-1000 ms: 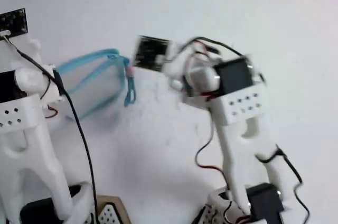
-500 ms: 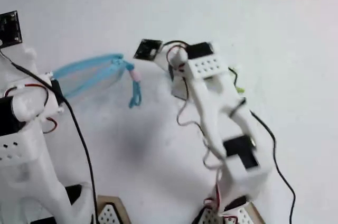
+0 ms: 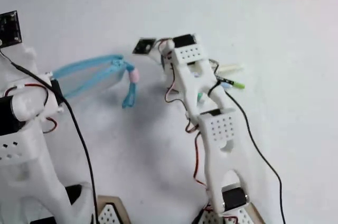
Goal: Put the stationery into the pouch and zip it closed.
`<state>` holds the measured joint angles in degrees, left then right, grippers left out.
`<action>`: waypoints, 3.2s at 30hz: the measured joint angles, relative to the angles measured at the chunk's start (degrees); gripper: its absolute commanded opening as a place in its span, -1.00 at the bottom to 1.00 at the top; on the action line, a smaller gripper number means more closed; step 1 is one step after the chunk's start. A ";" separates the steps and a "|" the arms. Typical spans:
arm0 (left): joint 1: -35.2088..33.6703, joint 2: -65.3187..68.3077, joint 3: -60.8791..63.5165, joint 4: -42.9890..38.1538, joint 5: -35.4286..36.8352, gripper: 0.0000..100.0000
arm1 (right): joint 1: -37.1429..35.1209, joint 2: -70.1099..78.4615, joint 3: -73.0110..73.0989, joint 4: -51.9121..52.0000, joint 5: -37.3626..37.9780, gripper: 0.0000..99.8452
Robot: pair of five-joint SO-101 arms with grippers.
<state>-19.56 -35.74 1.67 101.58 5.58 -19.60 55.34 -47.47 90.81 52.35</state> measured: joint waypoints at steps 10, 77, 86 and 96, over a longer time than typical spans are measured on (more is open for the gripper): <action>0.00 0.00 0.09 0.00 0.00 -0.96 | 0.18 9.41 -18.11 8.62 -0.09 -0.93; 0.09 -0.09 11.60 -7.38 -0.09 -0.96 | -19.16 -110.15 57.49 -41.14 -76.40 -0.96; 0.09 -0.09 11.87 -7.38 -0.09 -0.96 | -24.09 -97.32 63.56 -65.32 -76.84 -0.96; 0.09 -0.09 11.87 -7.38 -0.09 -0.96 | -24.09 -93.54 71.38 -67.69 -71.47 -0.96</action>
<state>-19.47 -35.82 13.54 94.20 5.49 -43.69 -38.20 23.91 23.12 -19.12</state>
